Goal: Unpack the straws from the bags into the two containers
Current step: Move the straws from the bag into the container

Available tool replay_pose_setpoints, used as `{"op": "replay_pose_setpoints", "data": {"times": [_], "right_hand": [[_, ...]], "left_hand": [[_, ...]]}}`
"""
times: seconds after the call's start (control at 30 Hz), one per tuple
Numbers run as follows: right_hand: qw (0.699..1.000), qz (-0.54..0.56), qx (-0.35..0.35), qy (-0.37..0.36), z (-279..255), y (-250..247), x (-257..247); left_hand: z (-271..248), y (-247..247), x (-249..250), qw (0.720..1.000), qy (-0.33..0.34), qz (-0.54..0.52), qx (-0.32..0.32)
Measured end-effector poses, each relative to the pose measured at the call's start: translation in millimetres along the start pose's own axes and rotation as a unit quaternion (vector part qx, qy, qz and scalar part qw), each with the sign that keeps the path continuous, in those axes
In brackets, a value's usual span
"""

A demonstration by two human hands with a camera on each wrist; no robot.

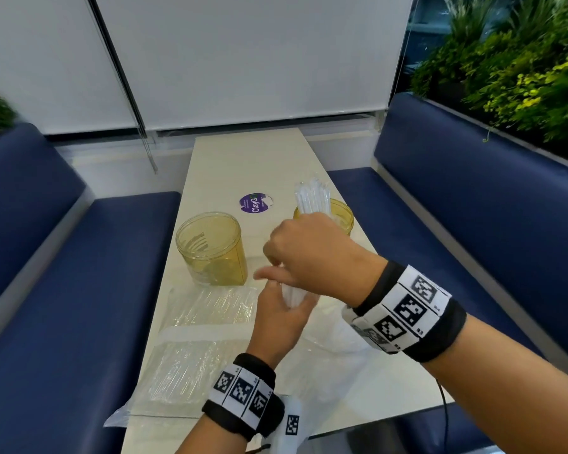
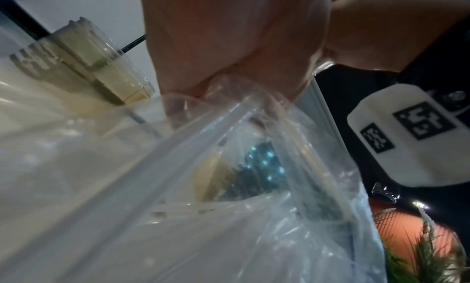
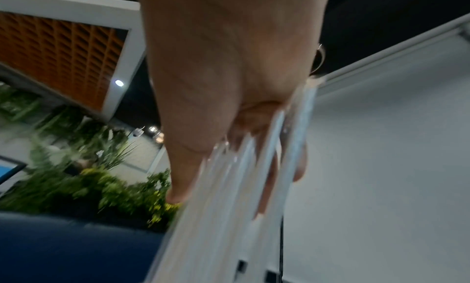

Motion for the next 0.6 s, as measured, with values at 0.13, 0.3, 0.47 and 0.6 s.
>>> {"op": "replay_pose_setpoints", "data": {"times": [0.13, 0.3, 0.47, 0.6], "right_hand": [[0.956, 0.125, 0.235, 0.124, -9, -34, 42], [0.905, 0.373, 0.129, 0.157, -9, 13, 30], [0.824, 0.512, 0.129, 0.206, -16, 48, 18], [0.736, 0.583, 0.188, 0.289, -25, 60, 24]], "left_hand": [[1, -3, -1, 1.0, 0.001, 0.013, 0.023], [9, -1, 8, 0.999, 0.033, -0.007, 0.021], [17, 3, 8, 0.998, 0.057, -0.019, 0.03], [17, 6, 19, 0.996, 0.06, -0.062, 0.031]]}}
Point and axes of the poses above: each hand's wrist, its own z-axis towards the middle knuckle, its own y-axis out of the palm, x = y × z, the point moved 7 cm from there along z, towards the middle knuckle, and after that the axes turned 8 degrees about x, right-handed, at the moved point
